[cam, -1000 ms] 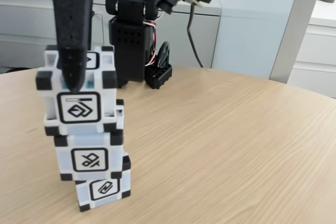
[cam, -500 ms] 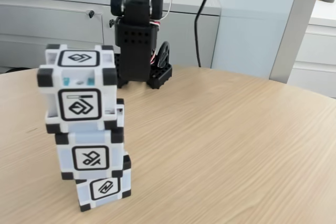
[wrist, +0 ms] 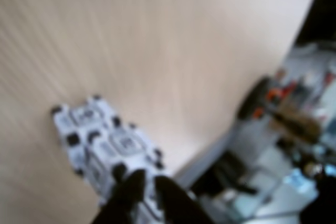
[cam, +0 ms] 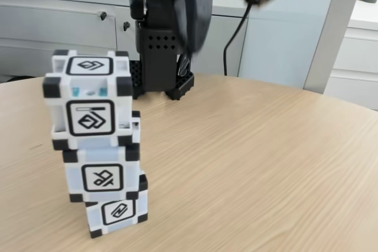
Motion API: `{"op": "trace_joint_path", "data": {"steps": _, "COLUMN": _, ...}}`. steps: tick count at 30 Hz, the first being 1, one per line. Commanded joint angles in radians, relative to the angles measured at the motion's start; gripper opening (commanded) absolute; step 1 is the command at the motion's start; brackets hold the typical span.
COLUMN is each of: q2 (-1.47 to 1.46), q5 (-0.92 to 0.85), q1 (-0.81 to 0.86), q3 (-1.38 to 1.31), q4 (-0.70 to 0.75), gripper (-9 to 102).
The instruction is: Stack cubes from left to right.
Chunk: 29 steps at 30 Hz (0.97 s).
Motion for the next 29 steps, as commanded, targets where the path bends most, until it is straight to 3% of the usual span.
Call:
{"op": "trace_joint_path", "data": {"steps": 1, "q2": 0.281, "q5": -0.052, "q1": 0.008, "q3": 0.212, "q4": -0.051, "gripper": 0}}
{"op": "trace_joint_path", "data": {"steps": 6, "q2": 0.505, "q5": -0.074, "q1": 0.0, "q3": 0.43, "q4": -0.051, "gripper": 0}}
{"op": "trace_joint_path", "data": {"steps": 29, "q2": 0.531, "q5": -0.041, "q1": 0.014, "q3": 0.451, "q4": -0.051, "gripper": 0}}
